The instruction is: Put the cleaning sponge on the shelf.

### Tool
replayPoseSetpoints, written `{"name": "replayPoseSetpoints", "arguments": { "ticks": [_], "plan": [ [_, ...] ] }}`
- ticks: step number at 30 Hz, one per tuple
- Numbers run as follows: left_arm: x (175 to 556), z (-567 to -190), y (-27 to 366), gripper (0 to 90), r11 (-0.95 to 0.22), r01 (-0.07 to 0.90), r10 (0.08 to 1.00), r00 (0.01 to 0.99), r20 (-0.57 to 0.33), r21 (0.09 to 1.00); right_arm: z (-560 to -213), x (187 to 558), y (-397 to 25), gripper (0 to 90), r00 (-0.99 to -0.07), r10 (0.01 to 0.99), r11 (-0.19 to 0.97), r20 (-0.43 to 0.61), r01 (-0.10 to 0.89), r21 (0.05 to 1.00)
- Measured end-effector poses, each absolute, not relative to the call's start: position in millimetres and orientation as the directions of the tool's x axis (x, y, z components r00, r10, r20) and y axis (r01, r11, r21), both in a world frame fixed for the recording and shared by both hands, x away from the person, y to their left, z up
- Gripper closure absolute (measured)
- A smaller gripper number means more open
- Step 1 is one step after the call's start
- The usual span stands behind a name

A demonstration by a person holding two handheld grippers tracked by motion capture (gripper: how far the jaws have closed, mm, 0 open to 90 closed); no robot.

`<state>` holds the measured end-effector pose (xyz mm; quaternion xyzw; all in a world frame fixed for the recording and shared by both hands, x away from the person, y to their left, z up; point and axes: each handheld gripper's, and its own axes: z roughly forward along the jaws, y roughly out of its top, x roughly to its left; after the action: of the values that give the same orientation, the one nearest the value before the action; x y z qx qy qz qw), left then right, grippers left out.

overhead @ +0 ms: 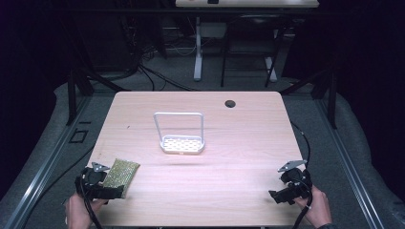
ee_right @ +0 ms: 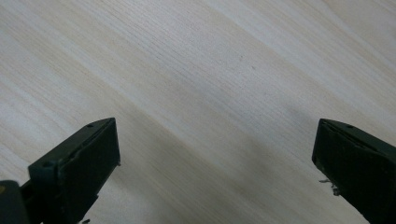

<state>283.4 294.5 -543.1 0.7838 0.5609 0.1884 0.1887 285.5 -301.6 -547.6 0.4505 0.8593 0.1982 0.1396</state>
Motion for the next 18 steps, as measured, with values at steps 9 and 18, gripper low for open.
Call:
{"name": "replayPoseSetpoints", "arguments": {
  "ticks": [9,18],
  "plan": [
    [292.3,-555.4,291.7,0.0,-0.301,0.832,0.951,0.300,0.078,0.465,-546.2,283.6,-299.5,0.2,-0.559,0.826,0.521,-0.071,0.710,0.473],
    [297.4,-561.5,290.2,0.0,-0.303,0.848,0.951,0.297,0.084,0.434,-547.7,285.6,-300.5,0.3,-0.556,0.829,0.516,-0.059,0.720,0.464]
  ]
}}
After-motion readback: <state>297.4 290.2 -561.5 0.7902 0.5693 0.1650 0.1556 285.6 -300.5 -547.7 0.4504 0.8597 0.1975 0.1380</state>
